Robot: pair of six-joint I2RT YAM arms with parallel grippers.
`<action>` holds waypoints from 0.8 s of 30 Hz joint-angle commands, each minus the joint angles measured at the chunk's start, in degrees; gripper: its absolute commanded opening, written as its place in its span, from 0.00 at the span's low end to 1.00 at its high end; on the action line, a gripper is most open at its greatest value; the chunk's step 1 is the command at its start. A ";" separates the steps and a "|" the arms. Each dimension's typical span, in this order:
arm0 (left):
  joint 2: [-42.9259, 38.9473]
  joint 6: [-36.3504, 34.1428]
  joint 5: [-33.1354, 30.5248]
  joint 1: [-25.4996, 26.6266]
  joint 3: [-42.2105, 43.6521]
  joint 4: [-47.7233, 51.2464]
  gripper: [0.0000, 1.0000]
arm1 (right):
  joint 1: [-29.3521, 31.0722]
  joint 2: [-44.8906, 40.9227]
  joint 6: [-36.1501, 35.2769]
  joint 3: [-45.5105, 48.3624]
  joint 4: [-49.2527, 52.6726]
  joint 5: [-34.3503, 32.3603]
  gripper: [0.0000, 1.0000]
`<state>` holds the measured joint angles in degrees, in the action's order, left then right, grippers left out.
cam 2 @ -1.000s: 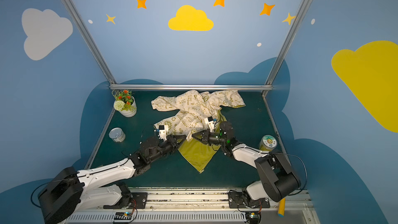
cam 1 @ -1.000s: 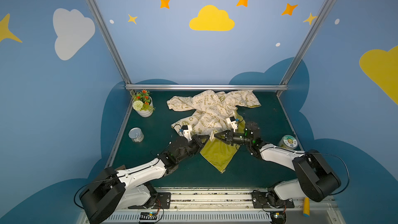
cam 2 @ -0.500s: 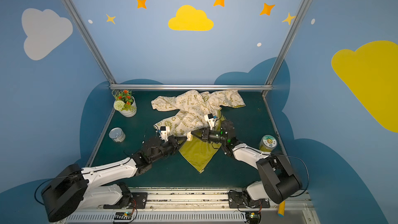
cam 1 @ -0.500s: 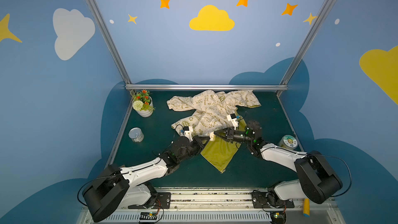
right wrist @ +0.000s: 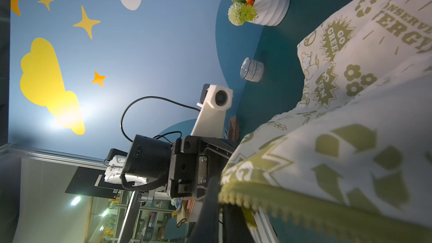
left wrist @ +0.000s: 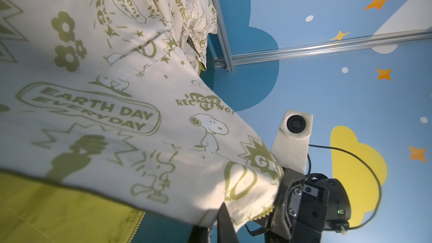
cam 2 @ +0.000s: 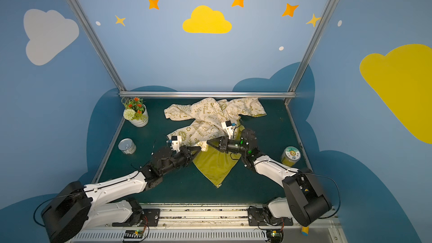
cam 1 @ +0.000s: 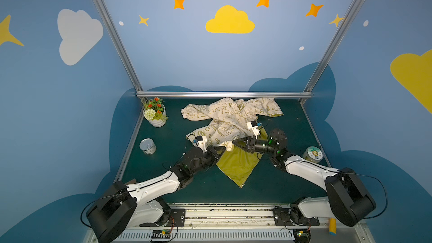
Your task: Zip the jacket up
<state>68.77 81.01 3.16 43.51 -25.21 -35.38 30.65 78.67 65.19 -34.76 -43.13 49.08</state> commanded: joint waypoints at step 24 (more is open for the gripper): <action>-4.29 -1.67 -2.20 -1.15 2.07 -4.42 0.52 | 1.08 -1.01 0.55 -0.48 -1.68 2.34 0.00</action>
<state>63.40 79.50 0.36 42.57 -22.59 -37.39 31.33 79.55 66.43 -34.83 -44.07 50.30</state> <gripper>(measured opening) 0.531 0.052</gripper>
